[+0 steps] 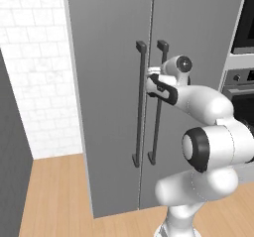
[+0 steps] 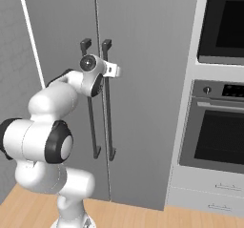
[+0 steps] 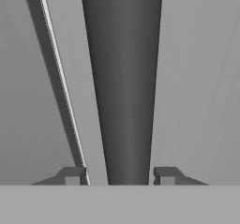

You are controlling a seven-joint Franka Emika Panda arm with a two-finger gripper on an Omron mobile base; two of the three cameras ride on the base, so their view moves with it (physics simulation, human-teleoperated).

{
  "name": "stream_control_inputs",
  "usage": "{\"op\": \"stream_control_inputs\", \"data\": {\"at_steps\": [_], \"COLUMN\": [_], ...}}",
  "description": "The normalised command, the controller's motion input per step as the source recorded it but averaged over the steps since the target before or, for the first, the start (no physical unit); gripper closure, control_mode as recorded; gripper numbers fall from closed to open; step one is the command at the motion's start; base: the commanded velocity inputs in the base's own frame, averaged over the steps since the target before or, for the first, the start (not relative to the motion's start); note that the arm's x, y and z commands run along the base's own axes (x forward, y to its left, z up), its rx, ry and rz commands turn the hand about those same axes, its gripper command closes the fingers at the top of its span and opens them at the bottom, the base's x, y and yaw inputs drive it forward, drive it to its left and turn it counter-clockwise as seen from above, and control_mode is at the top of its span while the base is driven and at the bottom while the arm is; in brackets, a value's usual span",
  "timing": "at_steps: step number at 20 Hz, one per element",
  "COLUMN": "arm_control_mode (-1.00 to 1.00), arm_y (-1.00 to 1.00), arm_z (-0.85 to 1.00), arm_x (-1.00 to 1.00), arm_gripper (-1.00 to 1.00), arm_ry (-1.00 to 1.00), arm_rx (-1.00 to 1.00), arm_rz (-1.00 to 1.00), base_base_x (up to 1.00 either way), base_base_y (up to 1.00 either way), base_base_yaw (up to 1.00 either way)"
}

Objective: Take the strawberry from the fridge and place it on top of the pancake, located on the dining counter.

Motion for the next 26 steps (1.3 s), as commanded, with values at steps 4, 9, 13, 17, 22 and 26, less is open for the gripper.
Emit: {"op": "stream_control_inputs", "data": {"at_steps": [4, 9, 13, 17, 22, 26], "arm_control_mode": [-1.0, -1.0, -1.0, -1.0, -1.0, -1.0], "arm_y": [-0.06, -0.43, -0.67, -0.95, -1.0, -1.0], "arm_z": [0.0, -0.01, -0.06, -0.06, -0.1, -0.16], "arm_x": [-0.08, -0.34, -0.64, -0.69, -0.82, -0.78], "arm_gripper": [1.0, 1.0, 1.0, 1.0, 1.0, 1.0], "arm_ry": [0.09, 0.06, 0.0, 0.01, 0.05, 0.04], "arm_rx": [0.0, 0.0, 0.0, 0.0, 0.0, 0.0], "arm_rz": [0.0, 0.0, 0.0, 0.0, -0.01, -0.04], "base_base_x": [0.0, 0.0, 0.0, 0.0, 0.0, 0.0], "base_base_y": [0.0, 0.0, 0.0, 0.0, 0.0, 0.0], "base_base_yaw": [0.0, 0.0, 0.0, 0.0, 0.0, 0.0]}}
